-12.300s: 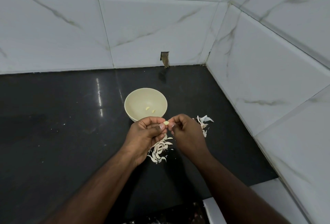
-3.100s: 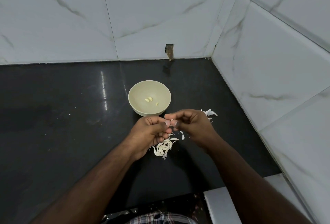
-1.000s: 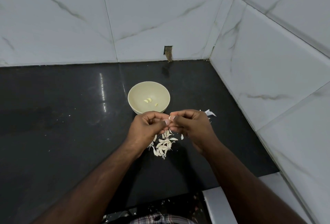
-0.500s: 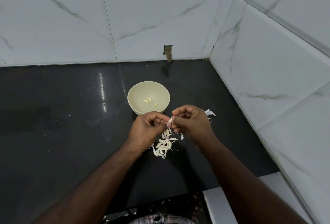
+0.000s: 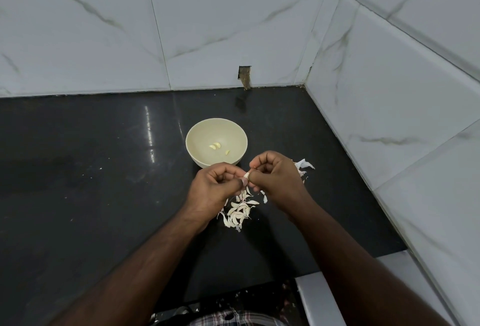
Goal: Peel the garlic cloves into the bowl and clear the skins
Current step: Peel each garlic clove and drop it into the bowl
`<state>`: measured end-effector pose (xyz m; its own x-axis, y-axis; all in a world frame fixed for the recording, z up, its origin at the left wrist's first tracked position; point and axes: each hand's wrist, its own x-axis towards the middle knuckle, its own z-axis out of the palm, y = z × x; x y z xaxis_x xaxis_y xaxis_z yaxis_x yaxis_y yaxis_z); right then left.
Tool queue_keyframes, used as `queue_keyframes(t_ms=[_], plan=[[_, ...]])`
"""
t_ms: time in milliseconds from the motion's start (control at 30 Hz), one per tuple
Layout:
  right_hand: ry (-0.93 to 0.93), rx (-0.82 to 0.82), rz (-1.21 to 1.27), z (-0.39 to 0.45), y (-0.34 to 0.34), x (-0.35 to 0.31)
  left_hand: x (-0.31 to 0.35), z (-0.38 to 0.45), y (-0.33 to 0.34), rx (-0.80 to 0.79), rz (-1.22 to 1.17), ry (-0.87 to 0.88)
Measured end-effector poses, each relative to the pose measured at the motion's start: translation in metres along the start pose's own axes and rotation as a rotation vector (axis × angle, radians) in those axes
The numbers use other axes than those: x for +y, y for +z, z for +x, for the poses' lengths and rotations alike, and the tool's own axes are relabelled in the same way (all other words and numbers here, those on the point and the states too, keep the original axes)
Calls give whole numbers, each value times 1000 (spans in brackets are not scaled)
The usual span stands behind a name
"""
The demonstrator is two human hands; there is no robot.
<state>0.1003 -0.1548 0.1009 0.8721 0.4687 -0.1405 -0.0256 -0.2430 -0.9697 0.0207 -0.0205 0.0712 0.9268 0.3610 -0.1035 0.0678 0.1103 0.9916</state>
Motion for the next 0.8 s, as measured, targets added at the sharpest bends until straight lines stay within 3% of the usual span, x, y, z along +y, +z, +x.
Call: queue_keyframes(t_ms=[133, 233, 533, 700, 800], plan=[[-1, 34, -74, 1, -1, 10, 1, 3, 1, 41, -137, -51], [-35, 84, -264, 6, -10, 21, 5, 5, 1, 31, -199, -97], [-95, 205, -634, 10, -44, 26, 2, 3, 2, 27, -259, -177], [-136, 176, -583, 3, -38, 19, 3, 5, 2, 33, -258, -190], [-94, 22, -395, -3, -22, 13, 3, 6, 2, 31, -276, -192]])
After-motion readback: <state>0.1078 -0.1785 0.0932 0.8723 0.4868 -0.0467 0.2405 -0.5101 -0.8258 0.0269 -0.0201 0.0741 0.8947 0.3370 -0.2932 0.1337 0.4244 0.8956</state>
